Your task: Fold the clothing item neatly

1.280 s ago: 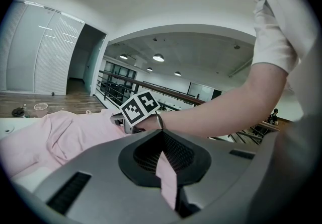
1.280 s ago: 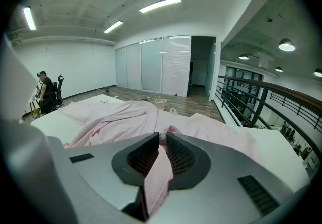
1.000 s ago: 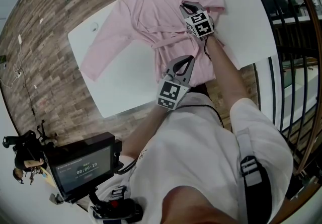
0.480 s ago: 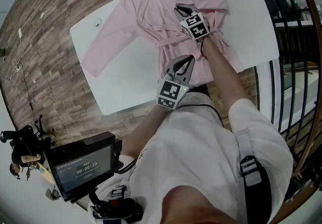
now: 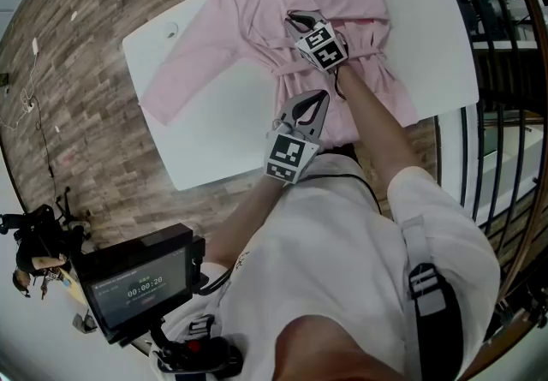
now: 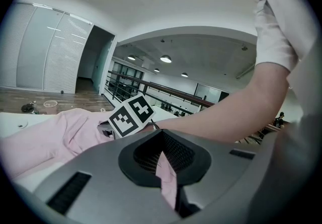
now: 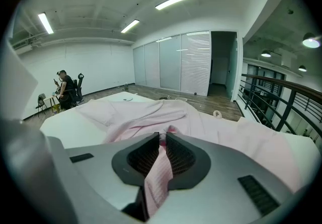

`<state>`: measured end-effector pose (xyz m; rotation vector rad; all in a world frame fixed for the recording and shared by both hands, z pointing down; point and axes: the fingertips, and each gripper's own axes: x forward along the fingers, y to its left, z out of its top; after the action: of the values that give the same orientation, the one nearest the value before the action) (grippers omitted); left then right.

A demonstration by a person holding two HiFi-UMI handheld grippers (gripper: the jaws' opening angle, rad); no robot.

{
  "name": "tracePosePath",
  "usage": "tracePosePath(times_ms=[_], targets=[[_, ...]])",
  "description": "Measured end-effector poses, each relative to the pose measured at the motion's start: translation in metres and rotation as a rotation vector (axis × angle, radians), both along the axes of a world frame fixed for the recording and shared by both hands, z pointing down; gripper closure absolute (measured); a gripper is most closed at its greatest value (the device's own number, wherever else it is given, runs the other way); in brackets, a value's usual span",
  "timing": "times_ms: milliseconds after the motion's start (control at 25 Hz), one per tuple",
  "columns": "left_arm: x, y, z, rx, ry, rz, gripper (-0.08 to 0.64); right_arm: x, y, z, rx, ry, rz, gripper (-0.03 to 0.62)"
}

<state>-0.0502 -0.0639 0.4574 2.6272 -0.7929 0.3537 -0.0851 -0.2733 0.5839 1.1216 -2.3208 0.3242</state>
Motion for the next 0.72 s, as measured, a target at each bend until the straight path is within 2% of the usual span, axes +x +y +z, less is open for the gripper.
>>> tracePosePath(times_ms=[520, 720], targets=[[-0.008, 0.003, -0.006, -0.006, 0.001, -0.021, 0.557, -0.044, 0.015, -0.003, -0.02, -0.026, -0.073, 0.545], [-0.015, 0.006, -0.004, -0.013, -0.004, -0.035, 0.557, -0.044, 0.017, 0.006, -0.038, -0.01, -0.078, 0.543]])
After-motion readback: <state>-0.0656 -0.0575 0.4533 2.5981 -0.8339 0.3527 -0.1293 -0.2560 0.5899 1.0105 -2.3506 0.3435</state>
